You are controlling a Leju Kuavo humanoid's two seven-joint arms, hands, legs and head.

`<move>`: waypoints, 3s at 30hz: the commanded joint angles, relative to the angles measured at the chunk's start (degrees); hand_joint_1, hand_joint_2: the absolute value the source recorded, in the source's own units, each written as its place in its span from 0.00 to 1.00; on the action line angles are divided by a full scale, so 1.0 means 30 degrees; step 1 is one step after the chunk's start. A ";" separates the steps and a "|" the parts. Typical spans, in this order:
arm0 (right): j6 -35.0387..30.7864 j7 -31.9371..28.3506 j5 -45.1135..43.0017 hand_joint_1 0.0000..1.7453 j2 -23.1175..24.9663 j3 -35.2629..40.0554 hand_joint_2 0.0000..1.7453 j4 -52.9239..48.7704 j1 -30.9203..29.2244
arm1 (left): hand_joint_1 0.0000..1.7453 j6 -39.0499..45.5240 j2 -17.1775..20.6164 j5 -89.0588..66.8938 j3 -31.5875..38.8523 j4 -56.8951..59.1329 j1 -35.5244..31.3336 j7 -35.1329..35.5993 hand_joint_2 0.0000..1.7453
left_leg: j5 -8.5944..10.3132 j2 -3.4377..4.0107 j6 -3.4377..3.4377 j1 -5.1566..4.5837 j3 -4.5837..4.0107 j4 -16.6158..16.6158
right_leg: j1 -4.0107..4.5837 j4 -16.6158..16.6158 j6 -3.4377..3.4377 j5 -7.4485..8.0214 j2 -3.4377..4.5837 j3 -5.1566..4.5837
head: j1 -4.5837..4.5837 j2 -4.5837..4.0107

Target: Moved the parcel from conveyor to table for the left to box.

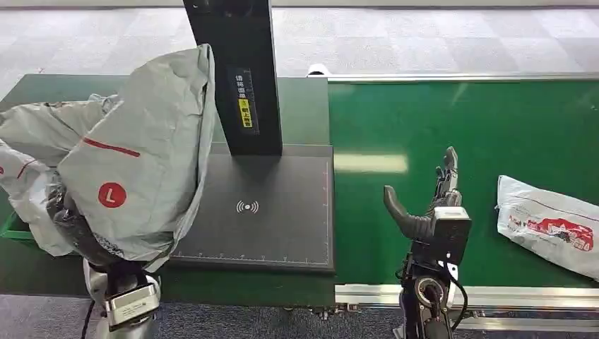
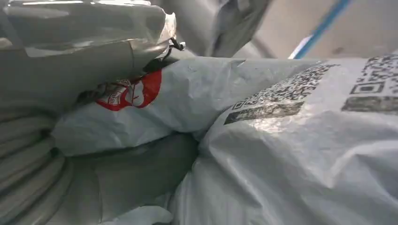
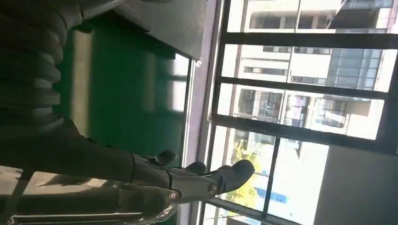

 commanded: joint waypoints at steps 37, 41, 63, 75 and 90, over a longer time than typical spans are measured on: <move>0.2436 0.0432 0.0806 0.00 -0.0113 -0.0303 1.00 -0.0836 0.1211 | 1.00 -0.6963 0.1402 -0.8998 0.7221 1.4326 -0.3618 1.3859 1.00 | -0.0003 0.0043 0.0002 -0.0006 0.0089 -0.0037 | -0.0001 -0.0022 -0.0025 0.0010 0.0050 0.0050 | 0.0000 0.0000; 0.2609 0.0486 0.0737 0.00 -0.0193 -0.0224 1.00 -0.0881 0.1311 | 1.00 -0.0667 0.1273 -0.8002 0.7953 1.2677 -0.3604 1.1959 1.00 | -0.0004 0.0050 0.0003 -0.0004 0.0113 -0.0043 | 0.0001 -0.0026 -0.0029 0.0012 0.0059 0.0076 | 0.0000 0.0007; 0.1771 -0.0113 0.0013 0.00 -0.0691 0.1271 1.00 0.2253 0.0063 | 1.00 0.0073 -0.1433 -0.6006 1.4784 0.2138 -0.5310 0.0051 0.00 | -0.0018 0.0076 -0.0012 0.0040 0.0029 0.0008 | 0.0044 0.0004 -0.0036 0.0015 0.0062 0.0015 | 0.0007 -0.0001; 0.3824 0.1098 0.2757 0.00 -0.0815 0.0977 1.00 0.1409 0.0516 | 1.00 -0.5492 0.5953 -1.5198 0.9170 1.9361 -1.0391 1.6595 0.00 | 0.0042 0.0071 -0.0048 0.0033 0.0063 -0.0016 | 0.0039 0.0011 -0.0089 0.0049 0.0042 0.0011 | 0.0000 -0.0001; 0.4169 0.1277 0.3310 0.00 -0.0843 0.0373 1.00 0.1203 0.0639 | 1.00 -1.0438 0.6502 -1.5923 0.8512 2.3177 -1.1927 1.7694 0.00 | 0.0042 0.0024 -0.0046 0.0036 0.0066 -0.0029 | 0.0041 -0.0003 -0.0083 0.0036 0.0019 0.0024 | 0.0007 0.0007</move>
